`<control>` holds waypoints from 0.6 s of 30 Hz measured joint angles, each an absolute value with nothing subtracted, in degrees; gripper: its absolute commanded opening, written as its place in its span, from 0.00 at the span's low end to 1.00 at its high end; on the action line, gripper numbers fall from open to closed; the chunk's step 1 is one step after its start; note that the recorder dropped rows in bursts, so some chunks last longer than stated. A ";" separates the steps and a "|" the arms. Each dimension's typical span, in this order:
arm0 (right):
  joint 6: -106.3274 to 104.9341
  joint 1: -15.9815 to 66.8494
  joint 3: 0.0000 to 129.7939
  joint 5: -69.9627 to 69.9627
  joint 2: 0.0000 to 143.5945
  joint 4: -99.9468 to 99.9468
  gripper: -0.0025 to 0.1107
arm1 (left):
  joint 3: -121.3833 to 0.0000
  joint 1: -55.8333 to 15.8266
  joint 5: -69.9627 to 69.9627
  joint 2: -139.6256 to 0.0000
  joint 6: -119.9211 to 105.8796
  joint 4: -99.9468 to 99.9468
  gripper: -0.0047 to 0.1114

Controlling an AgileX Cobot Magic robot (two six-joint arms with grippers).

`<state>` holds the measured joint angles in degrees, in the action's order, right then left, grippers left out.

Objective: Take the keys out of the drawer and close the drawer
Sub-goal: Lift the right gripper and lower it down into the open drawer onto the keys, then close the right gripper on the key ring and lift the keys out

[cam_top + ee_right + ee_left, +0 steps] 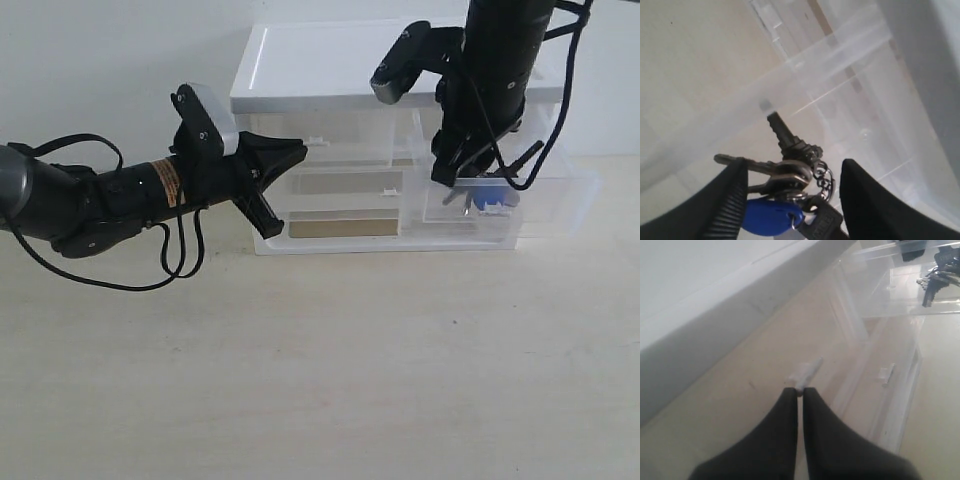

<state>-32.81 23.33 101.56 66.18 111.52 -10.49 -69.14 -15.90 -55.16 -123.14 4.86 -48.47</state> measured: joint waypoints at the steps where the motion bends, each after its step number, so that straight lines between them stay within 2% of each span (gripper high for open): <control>1: -32.81 23.33 101.56 66.18 111.95 -10.49 0.46 | -69.14 -15.90 -55.16 -123.14 4.86 -48.47 0.08; 18: -32.41 22.72 101.56 65.85 112.56 -9.31 0.46 | -69.14 -15.90 -55.04 -123.14 4.86 -48.47 0.08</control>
<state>-32.41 22.72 101.56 65.85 112.56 -9.31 -69.14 -15.90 -55.04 -123.14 4.86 -48.47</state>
